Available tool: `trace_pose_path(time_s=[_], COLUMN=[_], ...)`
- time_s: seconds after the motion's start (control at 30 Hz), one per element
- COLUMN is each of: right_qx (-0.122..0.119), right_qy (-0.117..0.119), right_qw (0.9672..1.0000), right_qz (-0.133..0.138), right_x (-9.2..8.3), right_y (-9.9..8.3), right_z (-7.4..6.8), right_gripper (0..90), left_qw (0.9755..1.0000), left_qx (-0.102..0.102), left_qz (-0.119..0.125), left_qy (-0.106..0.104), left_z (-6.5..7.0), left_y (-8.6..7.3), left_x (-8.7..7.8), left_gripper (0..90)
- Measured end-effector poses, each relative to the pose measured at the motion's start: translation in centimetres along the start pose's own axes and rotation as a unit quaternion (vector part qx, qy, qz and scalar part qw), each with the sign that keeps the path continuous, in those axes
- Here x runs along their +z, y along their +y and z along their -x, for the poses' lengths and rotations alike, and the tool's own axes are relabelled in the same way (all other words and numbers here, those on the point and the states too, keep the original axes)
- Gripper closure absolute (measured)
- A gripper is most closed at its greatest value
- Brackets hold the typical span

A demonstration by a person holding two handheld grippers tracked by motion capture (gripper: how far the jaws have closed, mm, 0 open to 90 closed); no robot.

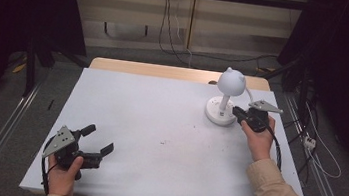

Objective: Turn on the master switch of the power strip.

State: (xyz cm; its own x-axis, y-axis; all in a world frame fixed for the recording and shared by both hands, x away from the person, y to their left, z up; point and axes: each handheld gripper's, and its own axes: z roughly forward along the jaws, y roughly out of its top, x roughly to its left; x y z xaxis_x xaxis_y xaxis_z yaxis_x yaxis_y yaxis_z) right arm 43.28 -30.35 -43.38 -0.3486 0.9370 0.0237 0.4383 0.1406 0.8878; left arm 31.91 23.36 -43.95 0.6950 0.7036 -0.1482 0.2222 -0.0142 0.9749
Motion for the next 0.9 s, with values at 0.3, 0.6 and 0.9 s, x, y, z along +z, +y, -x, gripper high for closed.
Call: trace_pose_path(time_s=[0.3,0.6,0.9], right_qx=[0.002,0.002,-0.004], right_qy=[-0.003,-0.004,-0.010], right_qw=[0.9999,0.9999,0.9998], right_qz=[-0.011,-0.013,-0.017], right_x=[0.3,0.7,1.1], right_y=[-0.2,-0.4,-0.5], right_z=[0.1,0.1,0.1], right_gripper=[88.9,90.0,90.0], left_qw=[1.0000,1.0000,1.0000], left_qx=[0.001,0.001,0.000], left_qz=[0.000,0.001,0.002], left_qy=[0.000,0.001,0.001], left_z=[0.0,0.0,0.0], left_y=[0.0,0.0,0.0], left_x=[0.0,0.0,0.0], left_gripper=[3.6,3.6,3.6])
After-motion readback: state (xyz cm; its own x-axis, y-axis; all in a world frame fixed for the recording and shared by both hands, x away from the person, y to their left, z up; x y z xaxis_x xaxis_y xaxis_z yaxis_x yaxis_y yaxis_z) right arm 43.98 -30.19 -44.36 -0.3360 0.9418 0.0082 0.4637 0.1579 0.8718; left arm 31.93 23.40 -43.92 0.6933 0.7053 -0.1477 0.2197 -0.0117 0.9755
